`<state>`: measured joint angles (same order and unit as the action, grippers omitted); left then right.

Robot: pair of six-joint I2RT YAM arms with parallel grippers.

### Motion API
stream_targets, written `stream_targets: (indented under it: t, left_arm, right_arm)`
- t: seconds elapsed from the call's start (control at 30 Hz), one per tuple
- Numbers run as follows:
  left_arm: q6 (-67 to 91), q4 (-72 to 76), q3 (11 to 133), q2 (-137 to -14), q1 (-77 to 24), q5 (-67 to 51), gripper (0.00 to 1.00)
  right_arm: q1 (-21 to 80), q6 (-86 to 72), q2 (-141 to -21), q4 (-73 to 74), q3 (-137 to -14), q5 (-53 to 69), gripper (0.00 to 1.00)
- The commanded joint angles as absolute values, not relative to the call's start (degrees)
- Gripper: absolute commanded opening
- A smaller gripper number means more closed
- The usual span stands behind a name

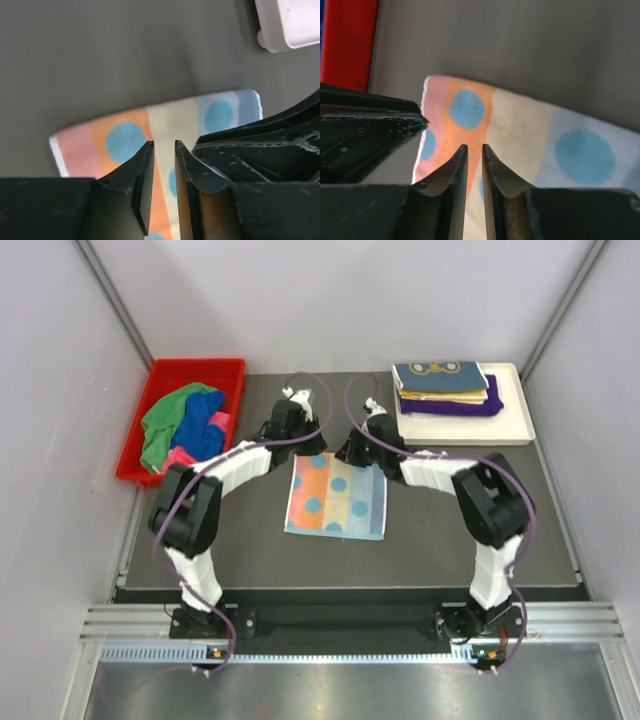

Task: Fold and stack the towels
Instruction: Fold the towel

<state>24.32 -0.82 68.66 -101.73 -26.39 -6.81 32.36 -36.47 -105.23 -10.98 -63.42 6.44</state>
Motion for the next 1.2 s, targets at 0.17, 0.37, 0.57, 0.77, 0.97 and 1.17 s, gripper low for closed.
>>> stream_targets:
  t: [0.17,0.37,0.57,0.77,0.97,1.17]
  left_arm:
    - [18.9,2.3,78.3,-115.5,-21.4,-17.0,0.26]
    - [18.5,1.0,78.9,-119.4,-20.7,-13.5,0.25]
    - [18.9,0.3,79.3,-121.0,-20.7,-8.4,0.25]
    - [18.8,0.3,79.8,-121.6,-20.7,-8.3,0.25]
    - [18.9,-1.6,80.1,-121.6,-20.7,-8.4,0.25]
    - [18.6,-1.8,80.2,-121.5,-20.6,-8.3,0.25]
  right_arm:
    - [27.3,-47.4,-120.9,-24.4,-75.1,17.9,0.14]
    - [25.5,-49.1,-123.5,-26.5,-74.5,18.6,0.13]
    - [23.2,-47.9,-123.8,-30.0,-70.8,19.2,0.13]
    - [19.7,-45.0,-121.2,-33.9,-65.6,20.8,0.13]
    - [19.5,-43.7,-114.7,-32.6,-63.9,20.3,0.14]
    - [21.5,-44.6,-111.1,-31.8,-63.1,20.2,0.15]
